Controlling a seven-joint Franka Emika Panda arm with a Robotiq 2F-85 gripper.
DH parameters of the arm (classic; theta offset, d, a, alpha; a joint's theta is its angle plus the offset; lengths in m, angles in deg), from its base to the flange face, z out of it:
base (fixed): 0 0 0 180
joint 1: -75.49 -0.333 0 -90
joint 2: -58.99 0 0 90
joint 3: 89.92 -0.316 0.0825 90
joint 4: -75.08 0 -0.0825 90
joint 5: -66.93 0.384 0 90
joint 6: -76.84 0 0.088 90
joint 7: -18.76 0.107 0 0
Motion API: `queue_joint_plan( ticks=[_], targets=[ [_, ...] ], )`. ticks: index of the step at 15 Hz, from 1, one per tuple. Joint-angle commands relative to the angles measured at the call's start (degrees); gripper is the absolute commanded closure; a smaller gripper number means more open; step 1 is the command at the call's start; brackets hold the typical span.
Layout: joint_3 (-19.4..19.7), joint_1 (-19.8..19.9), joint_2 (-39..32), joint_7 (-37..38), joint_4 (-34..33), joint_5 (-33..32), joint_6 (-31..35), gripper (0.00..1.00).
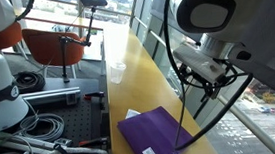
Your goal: Close the file
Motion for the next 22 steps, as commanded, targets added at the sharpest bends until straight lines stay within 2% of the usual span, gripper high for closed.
queue_joint_plan(
  ticks=[1, 3, 4, 8, 16, 19, 22],
  targets=[
    [0.92, 2.07, 4.77, -1.96, 2.63, 6.49, -4.26, 0.0],
    [2.75, 1.59, 5.21, 1.53, 2.05, 4.81, -6.26, 0.0],
    [4.06, 0.98, 5.07, 5.46, 1.43, 2.02, -7.36, 0.0],
    [6.22, 0.61, 4.26, 14.36, -0.83, -2.04, -12.19, 0.0],
    [5.86, -0.21, 5.08, 19.38, -3.27, 0.04, -22.82, 0.0],
    [6.0, -0.72, 5.52, 20.47, -3.24, -0.47, -23.87, 0.0],
    [6.03, -0.82, 4.43, 19.96, -3.35, -0.5, -22.18, 0.0]
  ],
)
